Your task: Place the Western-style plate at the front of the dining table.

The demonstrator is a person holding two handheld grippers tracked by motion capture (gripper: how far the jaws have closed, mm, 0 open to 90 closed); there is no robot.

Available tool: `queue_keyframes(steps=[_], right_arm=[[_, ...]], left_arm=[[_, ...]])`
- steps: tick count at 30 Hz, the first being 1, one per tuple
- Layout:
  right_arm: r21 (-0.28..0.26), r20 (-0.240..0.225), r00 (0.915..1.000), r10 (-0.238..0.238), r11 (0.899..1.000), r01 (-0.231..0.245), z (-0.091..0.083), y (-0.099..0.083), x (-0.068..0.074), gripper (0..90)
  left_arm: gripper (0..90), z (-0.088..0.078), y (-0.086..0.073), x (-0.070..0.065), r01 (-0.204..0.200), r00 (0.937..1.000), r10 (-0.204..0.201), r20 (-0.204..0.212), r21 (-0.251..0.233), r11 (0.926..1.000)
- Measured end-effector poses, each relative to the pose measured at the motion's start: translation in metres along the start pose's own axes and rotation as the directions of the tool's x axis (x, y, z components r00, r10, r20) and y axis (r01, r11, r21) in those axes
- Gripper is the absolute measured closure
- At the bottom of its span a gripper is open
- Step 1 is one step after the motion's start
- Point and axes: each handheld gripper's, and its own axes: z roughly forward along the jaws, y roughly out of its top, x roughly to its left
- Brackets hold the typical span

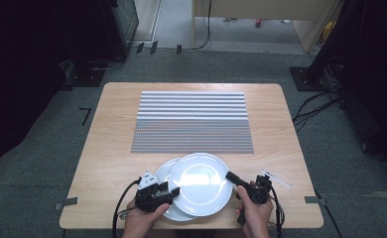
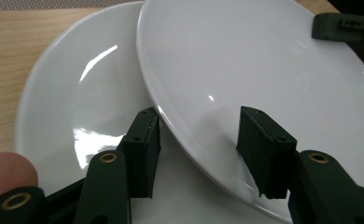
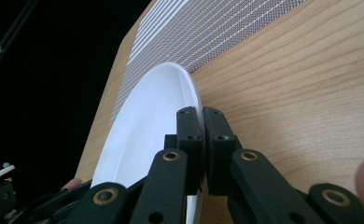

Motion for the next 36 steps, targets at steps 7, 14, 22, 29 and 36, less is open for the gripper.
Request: queue_keyframes(steps=[7,14,22,29,36], right_arm=[[-0.019,-0.012,0.9998,0.015,1.0,-0.015,0.0,-0.003,-0.003,86.8],[-0.038,-0.012,0.9982,0.059,0.998,-0.059,0.0,-0.005,-0.005,86.9],[-0.072,-0.038,0.9992,0.015,0.997,-0.017,-0.005,0.005,0.011,86.7],[-0.099,-0.042,0.9964,-0.073,0.993,0.069,-0.003,0.024,0.034,86.9],[-0.104,-0.068,0.9952,-0.07,0.993,0.062,0.009,0.047,0.05,87.1]], left_arm=[[53.3,0.001,0.002,0.003,0.062,0.9977,-0.062,0.028,0.006,0.9981],[60.6,-0.001,0.003,0.006,0.112,0.9921,-0.112,0.057,-0.007,0.9936],[62.9,-0.014,0.018,0.001,0.106,0.9926,-0.102,0.066,-0.062,0.9924],[63.7,-0.019,0.033,0.006,0.14,0.9878,-0.133,0.081,-0.084,0.9866],[64.6,-0.027,0.058,0.012,0.14,0.9882,-0.131,0.08,-0.128,0.9818]])
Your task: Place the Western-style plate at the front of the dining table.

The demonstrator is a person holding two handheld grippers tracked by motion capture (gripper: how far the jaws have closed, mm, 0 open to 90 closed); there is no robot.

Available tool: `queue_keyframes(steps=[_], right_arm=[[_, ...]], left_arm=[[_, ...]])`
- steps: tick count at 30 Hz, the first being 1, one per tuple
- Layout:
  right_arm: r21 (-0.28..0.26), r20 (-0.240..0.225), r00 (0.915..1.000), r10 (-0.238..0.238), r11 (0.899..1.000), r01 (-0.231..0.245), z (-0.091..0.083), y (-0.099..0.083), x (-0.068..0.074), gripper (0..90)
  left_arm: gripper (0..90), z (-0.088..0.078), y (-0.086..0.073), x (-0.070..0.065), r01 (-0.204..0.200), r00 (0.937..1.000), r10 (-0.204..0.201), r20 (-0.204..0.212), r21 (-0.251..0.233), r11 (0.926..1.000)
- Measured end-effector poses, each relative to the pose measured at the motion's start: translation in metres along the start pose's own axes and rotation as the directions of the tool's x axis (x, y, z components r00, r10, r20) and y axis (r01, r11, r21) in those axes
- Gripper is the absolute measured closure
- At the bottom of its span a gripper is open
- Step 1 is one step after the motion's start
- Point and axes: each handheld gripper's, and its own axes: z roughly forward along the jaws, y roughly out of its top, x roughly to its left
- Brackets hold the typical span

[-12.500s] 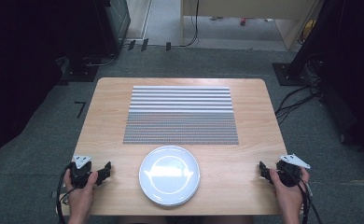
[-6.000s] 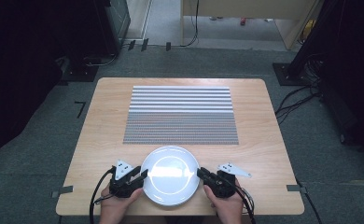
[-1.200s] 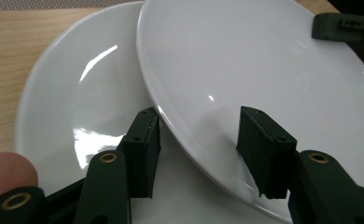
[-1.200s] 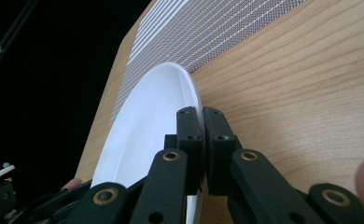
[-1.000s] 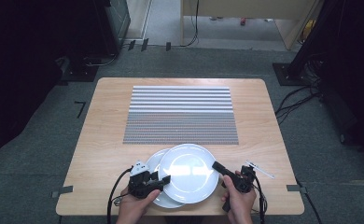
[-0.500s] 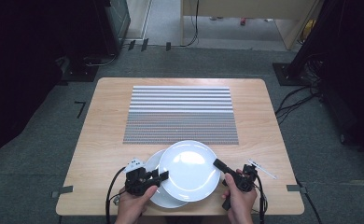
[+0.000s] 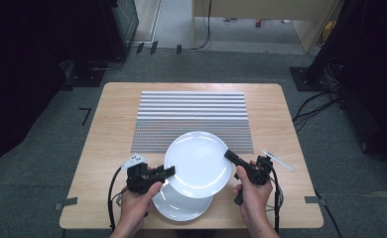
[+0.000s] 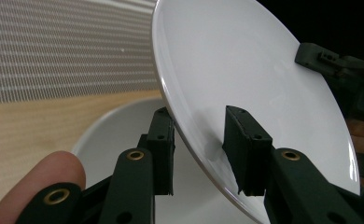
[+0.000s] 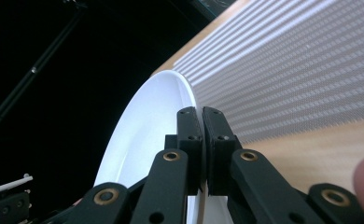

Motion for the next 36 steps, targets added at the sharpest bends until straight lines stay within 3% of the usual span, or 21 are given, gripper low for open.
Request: queue_keyframes(steps=[11,19,29,36], right_arm=[[-0.016,-0.035,0.9994,-0.001,1.0,0.0,0.028,0.031,0.019,87.0],[-0.014,-0.016,0.9998,-0.009,1.0,0.009,0.052,0.049,0.024,87.1],[0.01,0.009,0.9982,0.059,0.998,-0.059,0.089,0.064,0.008,87.1],[0.01,0.038,0.9965,0.074,0.997,-0.075,0.11,0.067,-0.007,87.1]], left_arm=[[64.6,-0.003,0.043,0.007,-0.039,0.9989,0.037,-0.03,-0.052,0.9979],[64.5,0.01,0.066,0.024,-0.016,0.9985,0.013,-0.053,-0.048,0.9987],[64.5,0.034,0.089,0.048,0.007,0.9961,-0.008,-0.088,-0.015,0.9999],[64.4,0.056,0.098,0.067,0.021,0.9935,-0.018,-0.112,0.02,0.9996]])
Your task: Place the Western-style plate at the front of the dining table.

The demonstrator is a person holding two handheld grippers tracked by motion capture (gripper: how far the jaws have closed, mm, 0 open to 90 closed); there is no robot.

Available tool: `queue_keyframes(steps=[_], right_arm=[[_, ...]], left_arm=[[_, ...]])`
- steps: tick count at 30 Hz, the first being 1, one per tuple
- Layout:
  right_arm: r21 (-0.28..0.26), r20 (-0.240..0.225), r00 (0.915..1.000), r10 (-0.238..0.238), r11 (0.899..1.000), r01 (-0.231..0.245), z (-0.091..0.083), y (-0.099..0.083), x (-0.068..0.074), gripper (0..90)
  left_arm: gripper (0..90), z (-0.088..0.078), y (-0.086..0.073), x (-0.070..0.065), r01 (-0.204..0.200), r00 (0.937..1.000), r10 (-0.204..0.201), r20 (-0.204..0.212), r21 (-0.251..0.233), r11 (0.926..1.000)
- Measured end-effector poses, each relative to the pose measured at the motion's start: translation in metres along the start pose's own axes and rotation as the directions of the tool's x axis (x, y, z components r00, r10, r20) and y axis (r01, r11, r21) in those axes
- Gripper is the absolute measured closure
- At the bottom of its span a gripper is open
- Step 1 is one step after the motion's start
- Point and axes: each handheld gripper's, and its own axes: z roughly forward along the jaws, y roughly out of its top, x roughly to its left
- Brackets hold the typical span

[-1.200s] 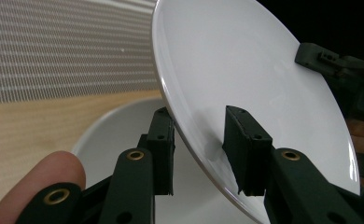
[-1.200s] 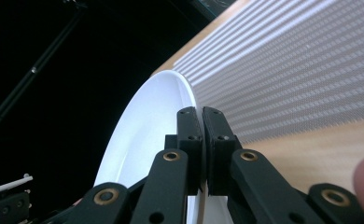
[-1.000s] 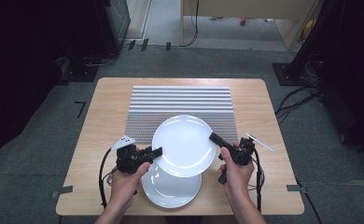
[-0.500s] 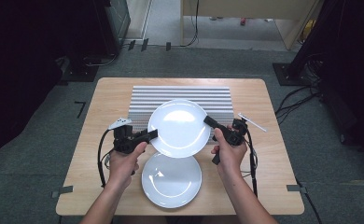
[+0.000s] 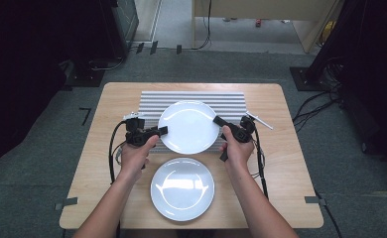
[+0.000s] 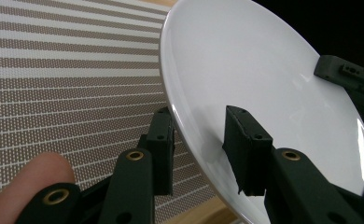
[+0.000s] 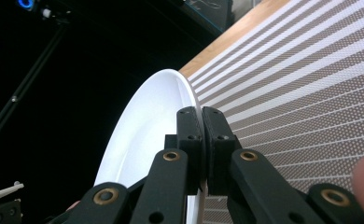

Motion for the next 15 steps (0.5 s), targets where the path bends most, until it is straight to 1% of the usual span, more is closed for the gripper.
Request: queue_keyframes(steps=[2,6,7,12,15], right_arm=[[0.003,0.012,0.9999,0.005,1.0,-0.005,0.005,0.001,-0.004,87.0],[0.008,0.038,0.9993,-0.001,1.0,0.0,0.016,0.002,-0.009,87.0],[0.009,0.043,0.9991,0.002,1.0,-0.002,0.019,0.002,-0.011,87.0],[0.002,0.078,0.9957,0.05,0.999,-0.05,0.031,0.001,-0.027,87.0],[-0.005,0.097,0.9926,0.073,0.997,-0.073,0.036,0.0,-0.033,86.9]], left_arm=[[64.5,0.007,0.001,0.005,0.01,0.9999,-0.01,-0.004,0.01,0.9999],[64.6,0.021,0.005,0.015,0.026,0.9994,-0.025,-0.025,0.033,0.9991],[64.6,0.025,0.006,0.017,0.025,0.9993,-0.024,-0.027,0.04,0.9989],[64.7,0.045,0.013,0.024,0.03,0.9978,-0.025,-0.062,0.082,0.9961],[64.8,0.059,0.017,0.028,0.043,0.9959,-0.035,-0.084,0.099,0.9941]])
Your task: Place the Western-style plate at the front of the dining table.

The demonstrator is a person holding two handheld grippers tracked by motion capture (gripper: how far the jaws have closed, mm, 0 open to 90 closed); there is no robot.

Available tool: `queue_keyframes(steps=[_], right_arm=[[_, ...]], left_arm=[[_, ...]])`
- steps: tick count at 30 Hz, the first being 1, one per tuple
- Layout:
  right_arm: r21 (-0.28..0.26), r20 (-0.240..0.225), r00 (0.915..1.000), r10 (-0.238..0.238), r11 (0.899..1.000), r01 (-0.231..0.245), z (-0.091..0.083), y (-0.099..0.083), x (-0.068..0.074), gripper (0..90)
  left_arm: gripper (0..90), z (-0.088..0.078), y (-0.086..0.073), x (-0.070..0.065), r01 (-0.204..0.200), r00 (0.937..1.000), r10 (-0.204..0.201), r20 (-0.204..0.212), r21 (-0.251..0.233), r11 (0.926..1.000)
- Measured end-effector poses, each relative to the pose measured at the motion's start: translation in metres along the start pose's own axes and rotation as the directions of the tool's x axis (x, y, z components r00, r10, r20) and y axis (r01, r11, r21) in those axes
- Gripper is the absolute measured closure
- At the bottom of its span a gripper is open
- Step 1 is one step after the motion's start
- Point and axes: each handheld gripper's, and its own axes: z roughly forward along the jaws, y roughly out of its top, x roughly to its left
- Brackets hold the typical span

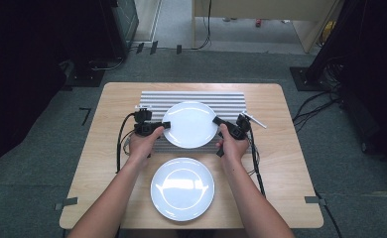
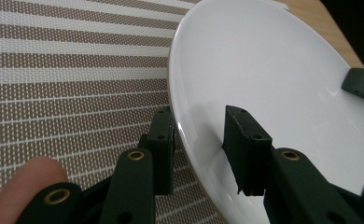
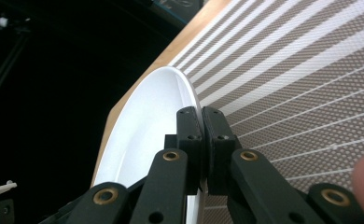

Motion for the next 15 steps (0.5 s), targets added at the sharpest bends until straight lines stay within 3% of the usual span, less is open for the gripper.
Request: queue_keyframes(steps=[10,15], right_arm=[[-0.034,0.055,0.9969,0.056,0.998,-0.054,0.013,0.001,-0.016,86.5],[-0.051,0.099,0.9942,0.042,0.998,-0.037,0.02,0.004,-0.021,85.3]], left_arm=[[65.9,0.037,0.021,0.002,0.019,0.9985,-0.018,-0.051,0.036,0.9992],[66.1,0.053,0.032,0.0,0.016,0.9967,-0.012,-0.08,0.057,0.9982]])
